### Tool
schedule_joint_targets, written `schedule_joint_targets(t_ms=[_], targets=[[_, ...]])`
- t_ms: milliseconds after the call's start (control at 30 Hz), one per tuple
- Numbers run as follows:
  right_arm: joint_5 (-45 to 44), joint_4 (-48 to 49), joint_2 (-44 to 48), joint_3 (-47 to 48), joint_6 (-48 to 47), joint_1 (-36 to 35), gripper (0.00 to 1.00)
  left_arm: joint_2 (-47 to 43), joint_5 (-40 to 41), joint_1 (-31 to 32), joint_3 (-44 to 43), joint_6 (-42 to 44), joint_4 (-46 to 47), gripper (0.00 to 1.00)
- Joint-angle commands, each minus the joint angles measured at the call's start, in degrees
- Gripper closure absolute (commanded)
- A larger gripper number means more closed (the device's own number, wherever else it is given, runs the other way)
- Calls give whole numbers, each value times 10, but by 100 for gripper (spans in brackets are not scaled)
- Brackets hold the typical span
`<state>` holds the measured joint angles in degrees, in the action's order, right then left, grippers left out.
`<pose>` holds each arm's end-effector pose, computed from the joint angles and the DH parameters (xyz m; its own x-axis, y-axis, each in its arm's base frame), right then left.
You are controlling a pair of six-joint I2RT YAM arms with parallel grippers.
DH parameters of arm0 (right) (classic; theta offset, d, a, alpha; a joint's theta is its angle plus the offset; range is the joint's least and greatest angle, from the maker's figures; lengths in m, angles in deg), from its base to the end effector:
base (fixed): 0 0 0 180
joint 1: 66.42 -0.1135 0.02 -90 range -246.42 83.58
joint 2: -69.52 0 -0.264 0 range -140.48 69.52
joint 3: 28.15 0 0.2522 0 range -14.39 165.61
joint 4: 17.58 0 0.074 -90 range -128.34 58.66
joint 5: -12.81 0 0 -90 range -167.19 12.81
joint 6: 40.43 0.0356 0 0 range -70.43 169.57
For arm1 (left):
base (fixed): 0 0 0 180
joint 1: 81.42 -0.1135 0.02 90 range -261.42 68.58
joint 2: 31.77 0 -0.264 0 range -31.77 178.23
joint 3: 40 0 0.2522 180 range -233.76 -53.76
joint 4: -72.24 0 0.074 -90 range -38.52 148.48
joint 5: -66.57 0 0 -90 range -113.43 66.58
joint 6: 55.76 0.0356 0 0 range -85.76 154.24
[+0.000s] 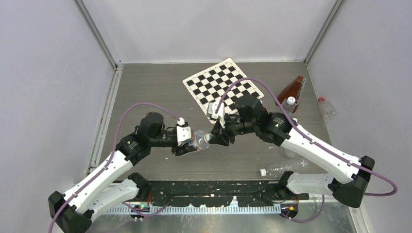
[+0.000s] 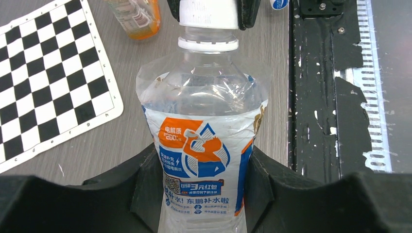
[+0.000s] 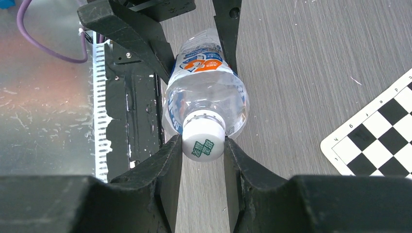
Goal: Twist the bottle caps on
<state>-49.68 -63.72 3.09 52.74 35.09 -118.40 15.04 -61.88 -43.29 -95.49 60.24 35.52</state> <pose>0.1401 0.2059 0.3630 -0.0780 -0.4598 -0.8846 -0.9918 0.1257 0.0221 0.1268 -0.1277 0.2961 0.0689 0.3824 -0.9214 0.9847 0.1219 0.1242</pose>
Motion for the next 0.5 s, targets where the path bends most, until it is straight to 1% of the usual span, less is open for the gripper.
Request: schedule_joint_targets(t_ms=[0, 167, 267, 367, 467], targets=[[25, -20, -16, 17, -33, -2, 84, -20, -57, 2, -4, -37, 114, 77], [62, -38, -31, 29, -32, -2, 84, -9, -73, 2, 11, -78, 179, 79], [74, -79, -58, 53, -22, -2, 84, -3, -68, 3, 17, -87, 214, 82], [57, -107, -80, 76, 3, -2, 84, -3, -52, 5, 24, -90, 250, 87], [28, -109, -91, 89, 48, -2, 85, -2, -21, 12, 27, -94, 274, 87]])
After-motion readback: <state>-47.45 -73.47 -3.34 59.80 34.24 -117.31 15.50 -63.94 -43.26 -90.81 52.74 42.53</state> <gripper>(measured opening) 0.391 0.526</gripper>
